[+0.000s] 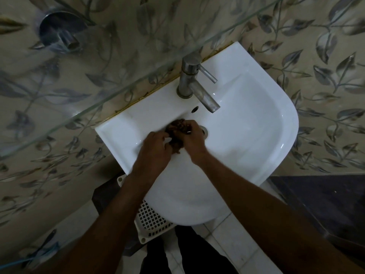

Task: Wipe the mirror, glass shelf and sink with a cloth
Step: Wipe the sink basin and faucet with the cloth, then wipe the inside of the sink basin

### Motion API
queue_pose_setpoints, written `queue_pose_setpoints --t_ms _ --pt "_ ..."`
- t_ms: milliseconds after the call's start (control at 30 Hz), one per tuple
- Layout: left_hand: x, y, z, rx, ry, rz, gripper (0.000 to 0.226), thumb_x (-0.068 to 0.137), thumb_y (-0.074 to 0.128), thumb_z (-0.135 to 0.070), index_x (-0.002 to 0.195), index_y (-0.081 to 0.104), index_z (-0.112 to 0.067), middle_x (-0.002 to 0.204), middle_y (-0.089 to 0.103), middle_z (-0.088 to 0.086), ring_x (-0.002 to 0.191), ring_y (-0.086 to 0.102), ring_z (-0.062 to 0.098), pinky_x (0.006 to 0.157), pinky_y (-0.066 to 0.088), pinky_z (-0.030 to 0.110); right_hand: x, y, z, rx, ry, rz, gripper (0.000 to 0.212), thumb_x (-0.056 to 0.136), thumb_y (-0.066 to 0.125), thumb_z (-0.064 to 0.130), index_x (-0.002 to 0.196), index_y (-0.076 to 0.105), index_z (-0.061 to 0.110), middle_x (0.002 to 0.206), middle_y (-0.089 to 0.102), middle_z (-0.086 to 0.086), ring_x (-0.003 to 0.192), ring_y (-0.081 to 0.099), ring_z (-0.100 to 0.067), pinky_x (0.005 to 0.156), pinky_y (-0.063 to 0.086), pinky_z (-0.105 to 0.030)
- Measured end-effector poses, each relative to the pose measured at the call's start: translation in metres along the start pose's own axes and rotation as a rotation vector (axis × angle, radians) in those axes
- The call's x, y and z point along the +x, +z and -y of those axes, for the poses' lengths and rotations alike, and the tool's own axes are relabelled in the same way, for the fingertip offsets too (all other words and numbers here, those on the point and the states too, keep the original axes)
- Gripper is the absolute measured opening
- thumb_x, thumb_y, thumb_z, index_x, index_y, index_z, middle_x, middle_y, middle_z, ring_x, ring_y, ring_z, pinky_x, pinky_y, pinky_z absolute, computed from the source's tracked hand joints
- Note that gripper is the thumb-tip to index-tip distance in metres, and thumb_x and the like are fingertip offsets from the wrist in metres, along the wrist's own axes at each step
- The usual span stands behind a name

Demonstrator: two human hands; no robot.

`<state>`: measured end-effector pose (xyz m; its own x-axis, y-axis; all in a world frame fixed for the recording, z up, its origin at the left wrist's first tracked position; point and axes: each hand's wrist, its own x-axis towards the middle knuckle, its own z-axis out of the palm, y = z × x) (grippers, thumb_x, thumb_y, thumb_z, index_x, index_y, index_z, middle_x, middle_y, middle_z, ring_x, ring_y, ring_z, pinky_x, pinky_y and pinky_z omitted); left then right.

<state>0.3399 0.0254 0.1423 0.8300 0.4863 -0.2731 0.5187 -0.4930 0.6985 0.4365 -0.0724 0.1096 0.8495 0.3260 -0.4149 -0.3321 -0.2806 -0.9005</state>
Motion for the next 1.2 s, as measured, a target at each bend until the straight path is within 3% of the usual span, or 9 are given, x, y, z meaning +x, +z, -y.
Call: queue_pose_setpoints --t_ms 67,133,300,433,533,733,867,1000,1200 --pt "-0.004 -0.001 0.0 -0.01 0.016 -0.025 0.035 0.095 0.058 -0.014 0.13 0.059 -0.011 0.128 0.056 0.009 0.111 0.059 0.024 0.097 0.049 0.034 0.023 -0.025 0.009 -0.007 0.029 -0.126 0.028 0.086 0.074 0.012 0.111 0.06 0.008 0.095 0.066 -0.005 0.084 0.066 -0.021 0.071 0.058 -0.028" --pt "-0.007 -0.002 0.0 -0.021 0.016 -0.043 0.034 0.095 0.059 -0.013 0.128 0.059 -0.013 0.126 0.057 0.008 0.11 0.058 0.023 0.097 0.05 0.035 0.047 -0.052 0.024 -0.026 0.009 -0.276 0.023 0.086 0.067 0.012 0.107 0.058 0.009 0.098 0.068 -0.011 0.086 0.069 -0.029 0.074 0.061 -0.038" --pt "-0.009 -0.004 -0.001 -0.019 0.003 -0.061 0.033 0.095 0.058 -0.014 0.129 0.059 -0.015 0.125 0.058 0.006 0.109 0.059 0.02 0.094 0.049 0.029 0.047 -0.052 0.049 0.01 0.03 -0.284 0.014 0.093 0.052 0.006 0.107 0.05 0.003 0.08 0.068 -0.016 0.051 0.068 -0.025 0.04 0.05 -0.026" --pt "-0.011 -0.005 -0.005 -0.039 -0.02 -0.049 0.034 0.096 0.057 -0.014 0.13 0.058 -0.017 0.127 0.057 0.003 0.111 0.058 0.019 0.093 0.043 0.023 0.018 -0.022 0.021 -0.082 0.021 -0.181 0.025 0.088 0.07 0.014 0.109 0.056 0.013 0.087 0.068 0.001 0.075 0.07 -0.017 0.065 0.061 -0.038" --pt "-0.013 -0.006 -0.002 -0.01 -0.008 -0.049 0.034 0.096 0.056 -0.014 0.13 0.058 -0.014 0.127 0.057 0.007 0.112 0.057 0.023 0.095 0.044 0.028 -0.002 -0.001 0.004 -0.056 0.025 -0.029 0.022 0.089 0.073 0.014 0.105 0.058 0.013 0.084 0.068 0.003 0.063 0.069 -0.004 0.057 0.058 -0.026" --pt "-0.023 -0.011 0.005 0.024 -0.056 -0.121 0.03 0.097 0.053 -0.014 0.126 0.063 -0.01 0.122 0.061 0.011 0.111 0.058 0.024 0.091 0.036 0.02 -0.018 0.01 0.002 -0.101 0.004 0.081 0.024 0.086 0.076 0.022 0.105 0.062 0.018 0.092 0.07 0.009 0.079 0.068 -0.001 0.067 0.057 -0.023" --pt "-0.039 -0.027 0.01 -0.025 -0.124 -0.255 0.028 0.097 0.054 -0.017 0.12 0.068 -0.012 0.117 0.067 0.004 0.102 0.061 0.016 0.092 0.039 0.018 -0.026 -0.003 0.014 -0.04 0.024 0.043 0.021 0.082 0.077 0.027 0.097 0.065 0.021 0.09 0.075 -0.005 0.086 0.074 -0.024 0.081 0.061 -0.052" --pt "-0.066 -0.049 0.025 -0.118 -0.132 -0.325 0.025 0.097 0.053 -0.017 0.115 0.07 -0.018 0.099 0.069 0.0 0.081 0.063 0.011 0.079 0.052 0.027 -0.053 -0.005 0.029 0.017 0.03 0.062 0.031 0.079 0.079 0.026 0.103 0.066 0.01 0.09 0.076 -0.015 0.083 0.074 -0.036 0.079 0.058 -0.062" --pt "-0.123 -0.08 0.081 -0.198 -0.269 -0.473 0.023 0.098 0.052 -0.012 0.111 0.071 -0.017 0.103 0.067 -0.013 0.091 0.06 0.0 0.075 0.039 0.001 -0.126 0.047 0.07 0.069 -0.07 0.221 0.021 0.082 0.079 0.014 0.101 0.07 0.013 0.094 0.075 -0.009 0.092 0.073 -0.027 0.084 0.061 -0.043"
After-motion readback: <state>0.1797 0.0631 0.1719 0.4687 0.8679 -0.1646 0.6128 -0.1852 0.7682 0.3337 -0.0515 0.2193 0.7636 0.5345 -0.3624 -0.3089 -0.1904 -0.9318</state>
